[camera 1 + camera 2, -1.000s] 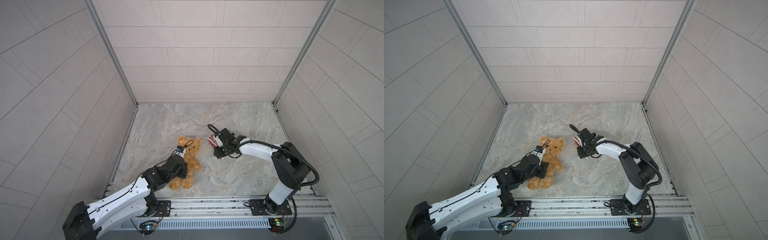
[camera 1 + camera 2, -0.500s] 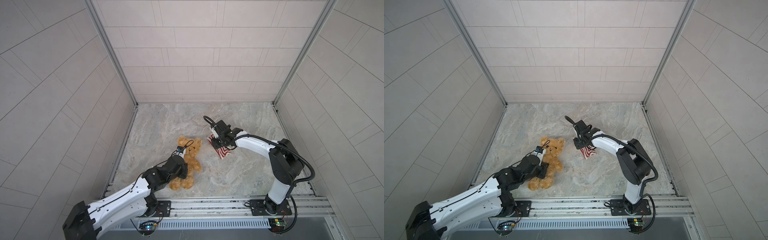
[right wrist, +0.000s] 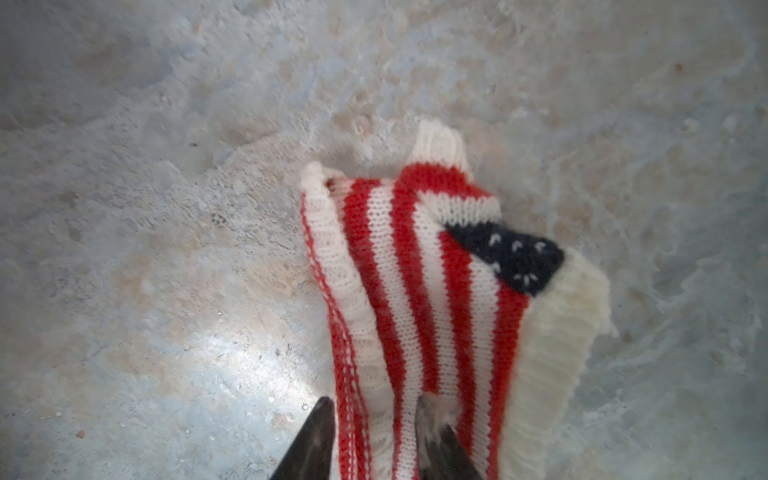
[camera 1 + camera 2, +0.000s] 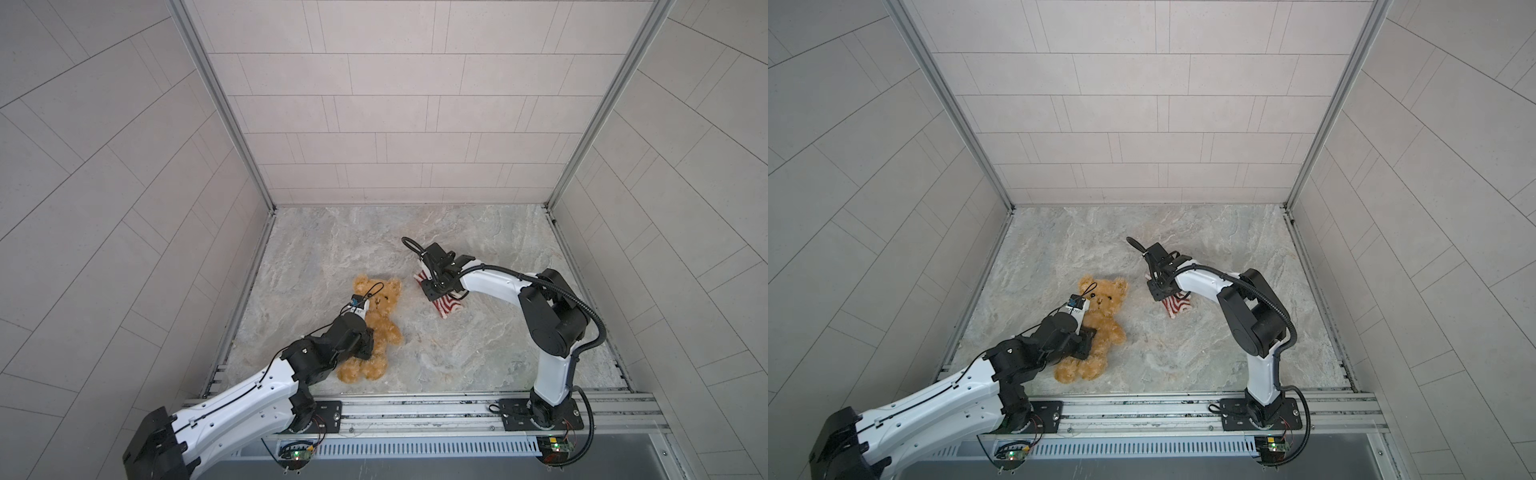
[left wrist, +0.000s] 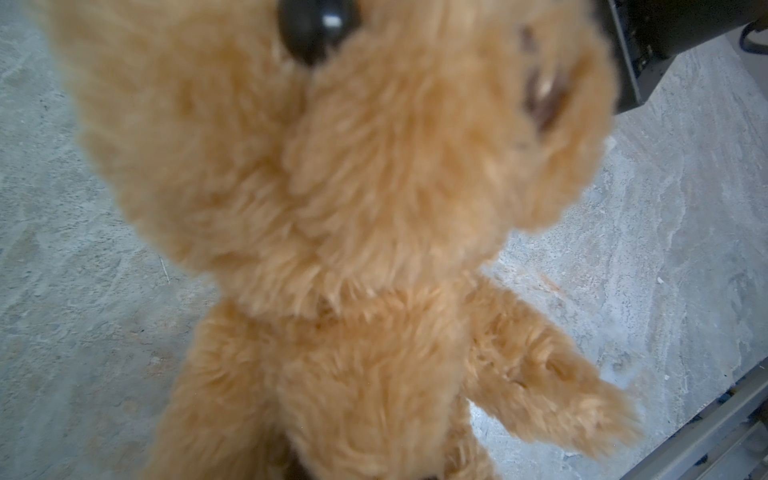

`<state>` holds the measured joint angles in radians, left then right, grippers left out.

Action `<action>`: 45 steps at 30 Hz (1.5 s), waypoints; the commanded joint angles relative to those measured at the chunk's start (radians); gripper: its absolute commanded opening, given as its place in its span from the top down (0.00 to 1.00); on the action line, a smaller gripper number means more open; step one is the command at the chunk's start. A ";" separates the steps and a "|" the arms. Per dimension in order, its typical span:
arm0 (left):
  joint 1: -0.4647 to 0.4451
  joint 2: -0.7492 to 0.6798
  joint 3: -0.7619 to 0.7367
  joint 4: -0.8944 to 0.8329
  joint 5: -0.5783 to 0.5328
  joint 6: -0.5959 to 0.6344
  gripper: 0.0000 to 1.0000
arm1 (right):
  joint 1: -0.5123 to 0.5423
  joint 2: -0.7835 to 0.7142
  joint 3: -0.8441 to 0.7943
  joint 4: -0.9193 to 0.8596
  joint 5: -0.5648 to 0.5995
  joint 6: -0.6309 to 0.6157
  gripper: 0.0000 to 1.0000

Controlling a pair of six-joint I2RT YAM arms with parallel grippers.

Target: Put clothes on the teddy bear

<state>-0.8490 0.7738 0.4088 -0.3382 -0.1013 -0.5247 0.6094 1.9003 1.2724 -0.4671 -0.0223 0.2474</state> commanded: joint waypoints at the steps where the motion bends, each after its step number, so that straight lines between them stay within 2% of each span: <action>1: 0.004 -0.019 0.000 0.013 -0.010 -0.005 0.95 | -0.003 0.030 0.030 -0.007 0.030 -0.006 0.66; 11: 0.005 -0.031 -0.004 0.009 -0.010 -0.011 0.95 | -0.011 0.060 0.053 0.007 0.040 -0.013 0.71; 20: 0.005 -0.019 0.002 0.011 -0.011 -0.002 0.96 | -0.014 0.029 0.033 0.017 0.078 -0.020 0.90; 24: 0.004 -0.007 0.028 -0.009 -0.021 0.024 0.98 | -0.014 -0.041 -0.011 0.042 0.093 -0.010 1.00; 28: 0.005 0.012 0.066 -0.033 -0.012 0.057 1.00 | -0.014 -0.151 -0.102 0.111 0.090 0.000 1.00; 35: -0.009 0.116 0.117 -0.037 0.110 0.091 1.00 | -0.014 -0.309 -0.281 0.278 0.052 0.011 1.00; 41: -0.086 0.211 0.163 -0.081 0.158 0.095 1.00 | -0.014 -0.401 -0.410 0.439 -0.047 0.001 1.00; 45: -0.137 0.296 0.210 -0.064 0.249 0.102 1.00 | -0.014 -0.416 -0.462 0.525 -0.103 -0.004 1.00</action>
<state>-0.9607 1.0332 0.5610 -0.4168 0.0673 -0.4438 0.5964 1.5089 0.8345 -0.0540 -0.0662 0.2432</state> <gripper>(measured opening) 0.156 0.046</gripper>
